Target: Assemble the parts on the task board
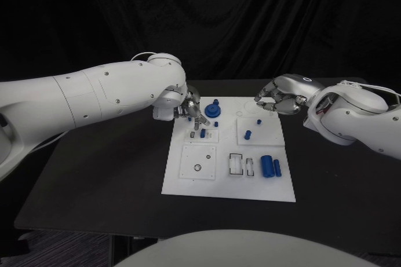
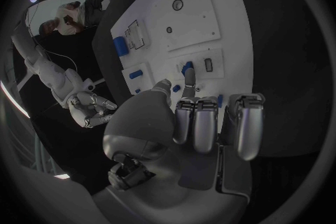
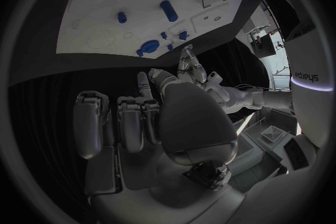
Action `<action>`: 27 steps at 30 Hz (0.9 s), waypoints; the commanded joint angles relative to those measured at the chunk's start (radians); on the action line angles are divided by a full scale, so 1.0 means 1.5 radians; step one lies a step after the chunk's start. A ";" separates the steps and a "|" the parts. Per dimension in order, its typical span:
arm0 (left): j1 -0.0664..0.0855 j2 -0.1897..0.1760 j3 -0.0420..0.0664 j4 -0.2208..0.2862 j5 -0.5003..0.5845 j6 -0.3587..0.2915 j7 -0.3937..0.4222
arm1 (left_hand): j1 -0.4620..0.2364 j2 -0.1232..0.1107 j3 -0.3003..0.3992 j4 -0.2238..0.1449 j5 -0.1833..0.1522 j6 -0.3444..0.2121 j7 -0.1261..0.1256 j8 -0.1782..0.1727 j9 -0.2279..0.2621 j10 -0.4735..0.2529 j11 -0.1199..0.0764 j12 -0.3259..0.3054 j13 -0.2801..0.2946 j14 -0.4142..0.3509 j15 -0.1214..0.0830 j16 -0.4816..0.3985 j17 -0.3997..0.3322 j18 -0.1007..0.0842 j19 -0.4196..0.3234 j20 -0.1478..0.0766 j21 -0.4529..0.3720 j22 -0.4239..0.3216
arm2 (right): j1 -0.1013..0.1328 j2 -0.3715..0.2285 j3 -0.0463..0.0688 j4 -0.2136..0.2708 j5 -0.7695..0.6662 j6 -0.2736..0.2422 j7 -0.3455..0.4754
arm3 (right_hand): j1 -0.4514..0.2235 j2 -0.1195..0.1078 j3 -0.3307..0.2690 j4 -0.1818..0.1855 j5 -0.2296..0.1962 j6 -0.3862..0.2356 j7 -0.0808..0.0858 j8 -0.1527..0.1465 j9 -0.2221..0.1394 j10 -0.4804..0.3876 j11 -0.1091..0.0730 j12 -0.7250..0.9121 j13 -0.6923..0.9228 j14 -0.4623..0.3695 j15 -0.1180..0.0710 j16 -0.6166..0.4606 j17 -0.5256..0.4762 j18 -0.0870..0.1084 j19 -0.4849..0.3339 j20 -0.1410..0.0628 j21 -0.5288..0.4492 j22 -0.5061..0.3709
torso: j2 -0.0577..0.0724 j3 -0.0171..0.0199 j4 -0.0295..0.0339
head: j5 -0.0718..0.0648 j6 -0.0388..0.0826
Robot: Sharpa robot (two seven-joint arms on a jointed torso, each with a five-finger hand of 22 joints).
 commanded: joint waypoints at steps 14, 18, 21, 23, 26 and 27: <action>-0.021 0.024 0.000 -0.037 0.009 0.001 -0.005 | 0.017 0.002 0.021 -0.010 0.005 0.006 -0.001 -0.004 -0.016 0.071 0.004 0.000 0.174 0.072 0.004 0.004 0.176 0.001 0.051 0.004 0.001 0.158 | -0.001 0.000 0.001 0.001 -0.001 0.002 -0.009 | -0.001 0.000 0.004 0.001 0.004 0.005 0.001 -0.002 -0.001 0.069 0.005 0.002 0.176 0.071 0.006 0.002 0.176 0.009 0.030 0.004 -0.002 0.150 | 0.000 0.0010 -0.0001 | -0.002 0.000; -0.023 0.027 0.000 -0.043 0.009 0.000 -0.006 | 0.019 0.002 0.024 -0.012 0.007 0.006 -0.002 -0.004 -0.019 0.071 0.003 0.000 0.174 0.072 0.003 0.004 0.176 0.001 0.051 0.004 0.001 0.158 | -0.001 0.001 0.001 0.000 -0.001 0.002 -0.008 | -0.002 0.000 0.005 0.000 0.004 0.006 0.000 -0.002 -0.001 0.069 0.004 0.002 0.176 0.071 0.006 0.002 0.176 0.009 0.030 0.004 -0.001 0.150 | -0.001 0.0011 0.0006 | -0.003 0.000; -0.024 0.029 0.000 -0.047 0.009 0.000 -0.006 | 0.020 0.002 0.026 -0.014 0.008 0.008 -0.002 -0.003 -0.021 0.071 0.003 0.000 0.174 0.072 0.003 0.004 0.176 0.001 0.051 0.004 0.001 0.158 | -0.002 0.001 0.001 0.000 -0.001 0.002 -0.008 | -0.002 0.000 0.005 0.000 0.004 0.006 0.000 -0.002 -0.001 0.069 0.004 0.002 0.176 0.071 0.006 0.002 0.176 0.009 0.030 0.004 -0.001 0.150 | -0.001 0.0008 0.0013 | -0.003 0.000; -0.025 0.030 0.000 -0.049 0.009 0.000 -0.005 | 0.020 0.002 0.027 -0.014 0.008 0.008 -0.002 -0.003 -0.021 0.071 0.003 0.000 0.174 0.072 0.003 0.004 0.176 0.001 0.051 0.004 0.001 0.158 | -0.002 0.001 0.001 0.000 -0.001 0.002 -0.008 | -0.002 0.000 0.005 0.000 0.004 0.006 0.000 -0.002 -0.001 0.069 0.004 0.002 0.176 0.071 0.006 0.002 0.176 0.009 0.030 0.004 -0.001 0.150 | -0.001 0.0006 0.0015 | -0.004 0.000; -0.026 0.030 0.000 -0.048 0.009 0.000 -0.005 | 0.023 0.003 0.035 -0.019 0.012 0.009 -0.003 -0.003 -0.026 0.071 0.002 0.000 0.174 0.072 0.003 0.004 0.176 0.001 0.051 0.003 0.001 0.158 | -0.002 0.002 0.001 0.000 -0.001 0.003 -0.008 | -0.002 0.000 0.005 0.000 0.004 0.006 0.000 -0.002 -0.001 0.069 0.004 0.002 0.176 0.071 0.006 0.002 0.176 0.009 0.030 0.004 -0.001 0.150 | 0.000 0.0011 0.0001 | -0.003 0.000; -0.026 0.030 0.000 -0.048 0.009 0.000 -0.005 | 0.024 0.002 0.036 -0.020 0.012 0.009 -0.003 -0.003 -0.027 0.071 0.002 0.000 0.174 0.072 0.003 0.004 0.176 0.001 0.050 0.003 0.000 0.158 | -0.002 0.002 0.001 0.000 -0.001 0.003 -0.008 | -0.002 0.000 0.005 0.000 0.004 0.006 0.000 -0.002 -0.001 0.069 0.004 0.002 0.176 0.071 0.006 0.002 0.176 0.009 0.030 0.004 -0.001 0.150 | 0.000 0.0011 -0.0002 | -0.003 0.000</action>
